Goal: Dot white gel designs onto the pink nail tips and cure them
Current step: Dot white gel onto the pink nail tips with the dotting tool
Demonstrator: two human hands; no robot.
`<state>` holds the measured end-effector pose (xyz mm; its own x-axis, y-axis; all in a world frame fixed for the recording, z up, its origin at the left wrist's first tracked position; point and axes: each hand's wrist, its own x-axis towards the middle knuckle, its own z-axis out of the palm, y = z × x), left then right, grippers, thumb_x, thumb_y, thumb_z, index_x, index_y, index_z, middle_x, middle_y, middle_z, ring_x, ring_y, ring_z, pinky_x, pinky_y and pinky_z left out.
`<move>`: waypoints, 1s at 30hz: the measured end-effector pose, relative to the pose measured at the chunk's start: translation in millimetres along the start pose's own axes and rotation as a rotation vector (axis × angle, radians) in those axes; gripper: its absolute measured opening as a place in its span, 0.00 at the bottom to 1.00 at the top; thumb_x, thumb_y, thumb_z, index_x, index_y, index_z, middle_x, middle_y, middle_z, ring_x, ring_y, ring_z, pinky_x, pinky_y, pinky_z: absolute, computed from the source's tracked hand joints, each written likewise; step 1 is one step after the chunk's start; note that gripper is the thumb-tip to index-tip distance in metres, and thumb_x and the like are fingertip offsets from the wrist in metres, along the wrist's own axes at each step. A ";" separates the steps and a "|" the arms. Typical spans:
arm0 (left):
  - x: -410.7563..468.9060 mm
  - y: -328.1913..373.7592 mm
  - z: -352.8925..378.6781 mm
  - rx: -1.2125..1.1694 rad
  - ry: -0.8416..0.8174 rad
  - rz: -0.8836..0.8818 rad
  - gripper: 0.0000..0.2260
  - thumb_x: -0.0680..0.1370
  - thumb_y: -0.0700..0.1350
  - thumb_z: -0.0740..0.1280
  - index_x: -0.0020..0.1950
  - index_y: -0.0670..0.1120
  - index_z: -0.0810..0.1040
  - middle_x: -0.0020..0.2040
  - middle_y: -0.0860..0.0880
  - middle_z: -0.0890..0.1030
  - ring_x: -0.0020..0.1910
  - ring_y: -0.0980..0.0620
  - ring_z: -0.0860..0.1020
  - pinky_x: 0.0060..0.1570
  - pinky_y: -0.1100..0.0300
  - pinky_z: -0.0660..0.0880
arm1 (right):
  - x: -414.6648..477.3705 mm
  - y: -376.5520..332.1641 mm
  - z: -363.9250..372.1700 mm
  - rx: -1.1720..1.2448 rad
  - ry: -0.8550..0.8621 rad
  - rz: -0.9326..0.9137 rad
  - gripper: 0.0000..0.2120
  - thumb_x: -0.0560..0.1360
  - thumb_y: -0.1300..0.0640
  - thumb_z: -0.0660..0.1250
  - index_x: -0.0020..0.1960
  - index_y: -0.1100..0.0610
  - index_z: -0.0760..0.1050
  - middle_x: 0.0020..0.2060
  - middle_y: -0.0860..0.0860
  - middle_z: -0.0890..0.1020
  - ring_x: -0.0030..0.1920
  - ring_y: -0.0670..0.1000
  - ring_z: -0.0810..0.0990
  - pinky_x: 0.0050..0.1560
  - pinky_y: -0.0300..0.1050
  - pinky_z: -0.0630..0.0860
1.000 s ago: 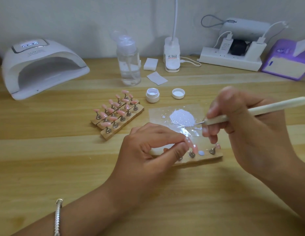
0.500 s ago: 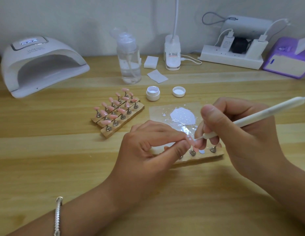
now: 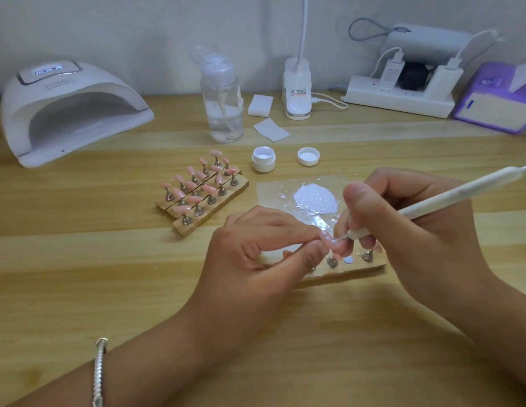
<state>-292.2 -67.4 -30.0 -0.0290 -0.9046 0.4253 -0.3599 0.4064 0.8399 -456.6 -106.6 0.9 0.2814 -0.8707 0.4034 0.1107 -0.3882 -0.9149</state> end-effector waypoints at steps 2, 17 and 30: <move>-0.1 0.0 -0.2 0.003 0.001 0.004 0.06 0.73 0.50 0.71 0.45 0.52 0.87 0.43 0.58 0.85 0.50 0.51 0.82 0.54 0.39 0.73 | 0.3 -0.1 0.5 -0.009 0.004 -0.001 0.16 0.76 0.56 0.67 0.29 0.57 0.73 0.24 0.50 0.80 0.23 0.49 0.78 0.27 0.31 0.71; 0.2 0.5 -0.1 0.002 0.006 -0.007 0.04 0.73 0.45 0.74 0.45 0.49 0.88 0.42 0.57 0.85 0.49 0.51 0.82 0.53 0.38 0.73 | 1.1 -0.9 0.0 -0.021 -0.010 0.014 0.16 0.75 0.55 0.67 0.30 0.59 0.74 0.25 0.49 0.80 0.24 0.51 0.78 0.28 0.32 0.71; 0.4 -0.2 -0.1 0.004 0.004 0.003 0.06 0.73 0.50 0.72 0.50 0.54 0.84 0.44 0.60 0.85 0.50 0.53 0.82 0.53 0.39 0.73 | 0.9 -0.4 1.5 0.010 0.012 0.019 0.17 0.77 0.55 0.64 0.29 0.52 0.74 0.22 0.48 0.77 0.24 0.51 0.77 0.27 0.32 0.70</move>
<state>-292.1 -67.8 -30.0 -0.0265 -0.9028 0.4291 -0.3634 0.4086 0.8372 -455.0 -106.8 1.6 0.2723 -0.8812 0.3865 0.1149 -0.3690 -0.9223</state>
